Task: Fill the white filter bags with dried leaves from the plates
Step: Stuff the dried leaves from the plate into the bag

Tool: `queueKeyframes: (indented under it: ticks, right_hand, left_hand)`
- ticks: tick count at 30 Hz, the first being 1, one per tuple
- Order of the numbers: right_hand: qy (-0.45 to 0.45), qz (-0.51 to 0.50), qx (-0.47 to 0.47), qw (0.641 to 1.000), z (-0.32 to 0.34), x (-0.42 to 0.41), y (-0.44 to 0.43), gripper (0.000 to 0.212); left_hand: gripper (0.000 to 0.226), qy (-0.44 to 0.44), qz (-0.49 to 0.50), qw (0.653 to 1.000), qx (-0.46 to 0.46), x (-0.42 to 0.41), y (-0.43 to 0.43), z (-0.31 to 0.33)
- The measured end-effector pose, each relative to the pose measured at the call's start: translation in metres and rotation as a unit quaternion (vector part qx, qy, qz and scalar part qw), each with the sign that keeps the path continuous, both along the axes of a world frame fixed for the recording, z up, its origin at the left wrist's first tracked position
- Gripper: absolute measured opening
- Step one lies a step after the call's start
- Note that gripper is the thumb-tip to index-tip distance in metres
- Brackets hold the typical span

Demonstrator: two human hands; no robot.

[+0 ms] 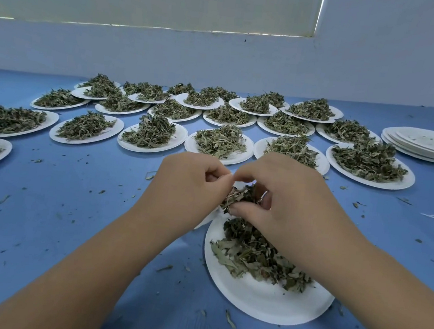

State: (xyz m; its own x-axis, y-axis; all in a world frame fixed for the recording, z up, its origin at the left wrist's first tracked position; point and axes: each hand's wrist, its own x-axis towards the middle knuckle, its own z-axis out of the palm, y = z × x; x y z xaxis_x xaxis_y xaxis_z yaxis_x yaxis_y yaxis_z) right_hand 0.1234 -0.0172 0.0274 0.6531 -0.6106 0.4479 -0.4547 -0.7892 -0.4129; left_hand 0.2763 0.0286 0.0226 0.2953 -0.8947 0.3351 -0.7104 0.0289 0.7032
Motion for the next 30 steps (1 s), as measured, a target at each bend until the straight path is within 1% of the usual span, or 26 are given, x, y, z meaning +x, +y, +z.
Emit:
queueKeyframes:
  ticks: [2,5,9,11,13,16,19,21,24,25,28,30]
  right_hand:
    - [-0.037,0.012,0.021,0.999,-0.0003,-0.0027,0.0,0.026]
    - [-0.044,0.025,-0.003,0.999,-0.001,-0.0011,0.0032,0.016]
    - [0.015,0.005,-0.037,0.999,-0.0012,0.0016,0.0031,0.005]
    - [0.049,-0.001,-0.033,0.998,-0.0007,0.0027,0.0024,0.005]
    - [0.06,0.003,-0.031,0.998,-0.0016,0.0022,0.0022,0.007]
    - [0.023,0.011,-0.011,1.0,-0.0033,-0.0007,0.0039,0.01]
    - [-0.016,-0.002,-0.004,1.0,-0.005,-0.0014,0.0046,0.007]
    - [-0.027,-0.004,-0.019,0.999,-0.0066,0.0007,0.0037,0.005]
    - [-0.02,-0.006,-0.025,0.999,-0.0082,0.0038,0.0034,0.005]
    - [-0.024,-0.005,-0.027,0.999,-0.0089,0.0038,0.003,0.006]
    - [-0.077,-0.003,-0.01,0.997,-0.0096,0.0011,0.0032,0.011]
    - [-0.089,0.003,-0.012,0.996,-0.0092,0.0,0.0043,0.014]
  left_hand:
    - [0.02,-0.005,0.003,1.0,0.0,0.0001,0.0002,0.0002]
    - [0.017,0.0,0.0,1.0,0.0,-0.0005,0.0005,-0.0001]
    - [0.015,0.009,-0.004,1.0,0.0,-0.0021,0.0005,-0.0019]
    - [0.015,0.014,-0.01,1.0,0.004,-0.0033,0.0008,-0.0027]
    - [0.014,0.014,-0.015,1.0,0.007,-0.004,0.0014,-0.003]
    - [0.015,0.01,-0.007,1.0,-0.002,-0.0033,0.0015,-0.0022]
    - [0.016,0.007,0.0,1.0,-0.005,-0.0033,0.0017,-0.001]
    - [0.016,0.023,-0.007,1.0,0.0,-0.0046,0.0024,-0.0008]
    - [0.018,0.044,-0.009,0.999,0.002,-0.0054,0.0032,-0.0008]
    - [0.02,0.046,-0.008,0.999,0.0,-0.0051,0.0035,-0.0004]
    - [0.023,0.04,-0.006,0.999,-0.006,-0.0041,0.0039,0.0011]
    - [0.023,0.04,-0.006,0.999,-0.007,-0.0037,0.0039,0.0015]
